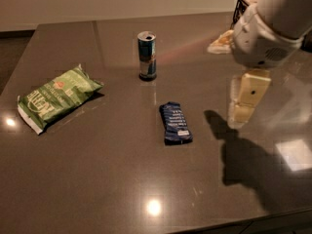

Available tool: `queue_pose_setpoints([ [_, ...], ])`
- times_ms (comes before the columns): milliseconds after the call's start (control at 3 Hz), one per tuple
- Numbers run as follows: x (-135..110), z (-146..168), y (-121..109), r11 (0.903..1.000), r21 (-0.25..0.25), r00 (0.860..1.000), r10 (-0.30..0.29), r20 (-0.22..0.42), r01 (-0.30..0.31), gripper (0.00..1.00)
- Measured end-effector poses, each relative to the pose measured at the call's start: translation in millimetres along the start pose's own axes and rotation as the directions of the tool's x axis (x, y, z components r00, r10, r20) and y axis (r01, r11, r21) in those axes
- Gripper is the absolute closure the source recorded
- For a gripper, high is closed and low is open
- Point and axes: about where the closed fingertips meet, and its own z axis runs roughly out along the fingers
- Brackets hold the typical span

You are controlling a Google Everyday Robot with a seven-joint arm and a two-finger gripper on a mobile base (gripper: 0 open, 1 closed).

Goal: Pick rxbar blueberry

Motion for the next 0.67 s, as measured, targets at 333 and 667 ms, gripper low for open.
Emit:
queue_pose_setpoints([
  [333, -29, 34, 2, 0.9749, -0.051, 0.975, -0.214, 0.058, 0.217, 0.00],
  [667, -50, 67, 11, 0.8996, -0.084, 0.902, -0.422, 0.090, 0.429, 0.00],
])
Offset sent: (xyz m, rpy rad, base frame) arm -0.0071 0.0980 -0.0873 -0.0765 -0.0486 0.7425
